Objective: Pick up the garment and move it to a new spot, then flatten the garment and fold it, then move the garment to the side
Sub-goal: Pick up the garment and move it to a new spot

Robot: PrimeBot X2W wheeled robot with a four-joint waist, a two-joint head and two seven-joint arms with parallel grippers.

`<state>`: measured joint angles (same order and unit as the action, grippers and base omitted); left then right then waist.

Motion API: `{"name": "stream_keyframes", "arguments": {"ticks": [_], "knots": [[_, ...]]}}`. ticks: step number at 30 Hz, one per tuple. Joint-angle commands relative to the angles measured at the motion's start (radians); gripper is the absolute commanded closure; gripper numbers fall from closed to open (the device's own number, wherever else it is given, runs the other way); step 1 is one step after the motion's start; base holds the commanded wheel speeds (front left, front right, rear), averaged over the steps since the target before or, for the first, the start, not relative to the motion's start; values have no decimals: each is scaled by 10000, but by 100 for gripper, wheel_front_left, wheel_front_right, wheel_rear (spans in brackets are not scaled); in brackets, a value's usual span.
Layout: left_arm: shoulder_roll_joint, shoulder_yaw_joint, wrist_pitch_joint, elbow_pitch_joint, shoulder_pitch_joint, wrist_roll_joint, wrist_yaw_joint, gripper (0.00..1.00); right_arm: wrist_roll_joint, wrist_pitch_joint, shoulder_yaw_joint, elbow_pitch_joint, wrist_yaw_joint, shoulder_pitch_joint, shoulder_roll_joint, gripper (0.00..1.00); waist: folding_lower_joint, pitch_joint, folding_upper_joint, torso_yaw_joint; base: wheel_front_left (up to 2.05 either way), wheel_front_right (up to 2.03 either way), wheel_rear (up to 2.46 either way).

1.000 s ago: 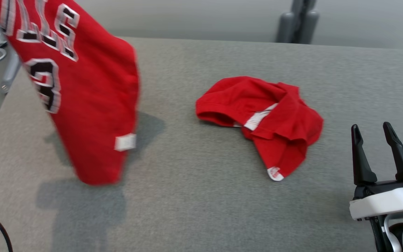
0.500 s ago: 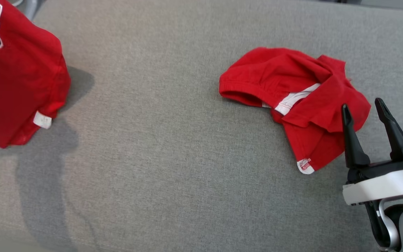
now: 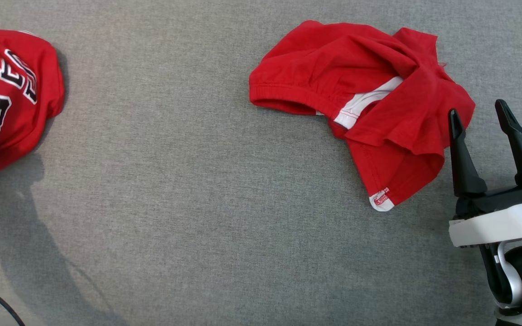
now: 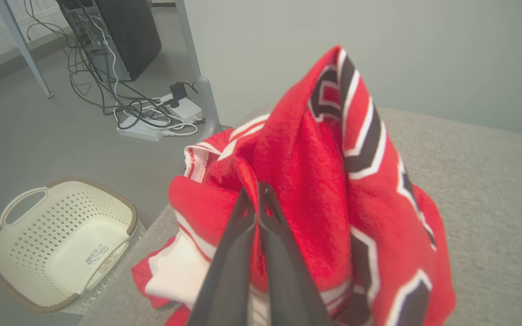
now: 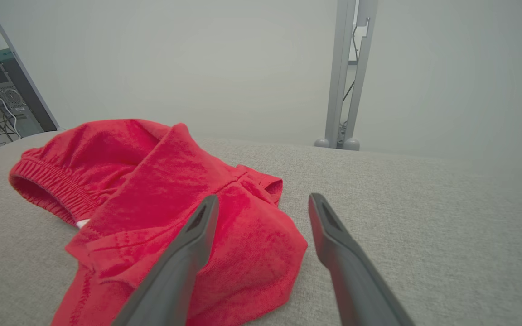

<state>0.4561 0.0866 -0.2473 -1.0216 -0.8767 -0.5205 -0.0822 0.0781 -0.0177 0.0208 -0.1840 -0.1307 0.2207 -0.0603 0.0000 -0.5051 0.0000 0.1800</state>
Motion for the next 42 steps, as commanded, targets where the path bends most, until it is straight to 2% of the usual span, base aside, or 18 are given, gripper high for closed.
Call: {"name": "stream_keyframes", "arguments": {"ticks": [1, 4, 5, 6, 7, 10, 14, 19, 21, 27, 32, 42], "knots": [[-102, -91, -62, -313, 104, -204, -144, 100, -59, -35, 34, -70, -1, 140, -57, 0, 0, -83, 0, -94, 0, 0, 0], [-292, -191, -105, -785, 125, -485, -305, 100, -57, -25, 107, -83, -1, 133, -46, 0, 0, -37, 0, -127, 0, 0, 0], [-318, -262, -118, -886, 143, -577, -329, 59, -38, -2, 128, -49, -1, 113, -40, 0, 0, 29, 0, -134, 0, 0, 0], [-379, -304, -128, -918, 190, -656, -375, 35, -10, 29, 155, -26, -1, 93, -29, 0, 0, 97, 0, -138, 0, 0, 0], [-417, -388, -148, -916, 267, -757, -390, 0, 19, 67, 156, 13, -1, 74, -16, 0, 0, 189, 0, -154, 0, 0, 0], [-221, -669, -168, -382, 571, -711, -431, 0, 289, 166, 198, 181, -1, -38, 15, 0, 0, 544, 0, -203, 0, 0, 0], [-262, -1537, -168, 1255, 1541, -437, -291, 0, 367, 337, 255, 357, -1, -155, 46, 0, 0, 1003, 0, -240, 0, 0, 0], [-893, -2579, -170, 3821, 3196, 315, 140, 0, 459, 540, 346, 625, -1, -306, 67, 0, 0, 1616, 0, -283, 0, 0, 0], [-1372, -2812, -171, 5233, 4186, 829, 341, 0, 446, 655, 357, 760, -1, -373, 72, 0, 0, 1931, 0, -368, 0, 0, 0], [-2102, -2173, -147, 7602, 5764, 1727, 611, 0, 586, 765, 396, 999, -1, -524, 72, 0, 0, 2433, 0, -583, 0, 0, 0], [-2457, -1364, 416, 9160, 6741, 2214, 763, 0, 666, 874, 397, 1257, -1, -719, 76, 0, 0, 2785, 0, -910, 0, 0, 0], [-2557, -545, 1125, 10137, 8017, 2630, 780, 0, 694, 1065, 214, 1851, -1, -1199, 74, 0, 0, 3566, 0, -1736, 0, 0, 0]]}}
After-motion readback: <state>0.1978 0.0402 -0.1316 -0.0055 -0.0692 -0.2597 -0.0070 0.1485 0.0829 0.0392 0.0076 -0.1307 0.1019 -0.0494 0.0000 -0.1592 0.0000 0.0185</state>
